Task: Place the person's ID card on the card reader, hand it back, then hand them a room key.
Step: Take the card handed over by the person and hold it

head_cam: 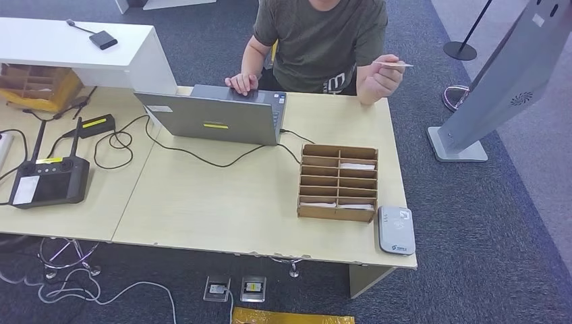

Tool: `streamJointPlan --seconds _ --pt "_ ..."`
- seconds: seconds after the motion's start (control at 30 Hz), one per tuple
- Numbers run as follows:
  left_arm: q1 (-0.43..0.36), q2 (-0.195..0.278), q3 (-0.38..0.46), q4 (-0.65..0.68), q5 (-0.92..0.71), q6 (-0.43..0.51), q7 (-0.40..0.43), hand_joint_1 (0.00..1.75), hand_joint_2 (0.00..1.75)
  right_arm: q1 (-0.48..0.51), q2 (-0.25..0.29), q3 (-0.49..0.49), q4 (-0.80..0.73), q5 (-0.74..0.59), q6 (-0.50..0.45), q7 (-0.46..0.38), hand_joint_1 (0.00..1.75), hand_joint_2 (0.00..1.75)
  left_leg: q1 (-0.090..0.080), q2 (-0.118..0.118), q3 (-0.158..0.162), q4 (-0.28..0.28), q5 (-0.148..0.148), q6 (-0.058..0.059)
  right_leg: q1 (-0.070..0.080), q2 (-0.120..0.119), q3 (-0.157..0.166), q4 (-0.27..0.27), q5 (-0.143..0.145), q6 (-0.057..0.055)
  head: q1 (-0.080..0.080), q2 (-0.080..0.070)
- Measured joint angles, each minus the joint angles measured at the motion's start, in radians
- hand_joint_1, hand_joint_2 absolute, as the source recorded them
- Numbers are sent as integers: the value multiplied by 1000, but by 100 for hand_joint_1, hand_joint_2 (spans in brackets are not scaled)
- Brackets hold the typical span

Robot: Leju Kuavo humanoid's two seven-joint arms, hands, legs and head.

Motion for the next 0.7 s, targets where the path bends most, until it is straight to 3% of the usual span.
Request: streamJointPlan --seconds 0.1,0.23,0.37,0.5,0.7 --pt "1 9 0 0 -14 -9 0 0 0 23 -106 -66 -27 68 4 109 0 175 0 2 0 0 0 0 0 2 0 0 0 0 0 0" --pt "1 16 0 -1 -33 -28 0 0 0 50 -202 -124 -89 186 40 218 0 175 0 3 0 0 0 0 0 3 0 0 1 1 0 0" --pt "1 19 0 -1 -48 -40 0 0 0 62 -301 -149 -184 308 148 272 0 175 0 3 -2 0 0 0 0 3 1 1 1 1 0 0" --pt "-1 19 0 -1 -60 -41 1 0 0 6 -406 -91 -290 417 372 286 0 175 1 2 -2 0 0 1 0 2 1 1 1 1 0 0" --pt "-2 19 0 -1 -75 -41 3 0 0 -229 -491 131 -392 518 610 287 0 175 1 -3 -5 0 2 2 1 -4 1 2 1 1 0 0"
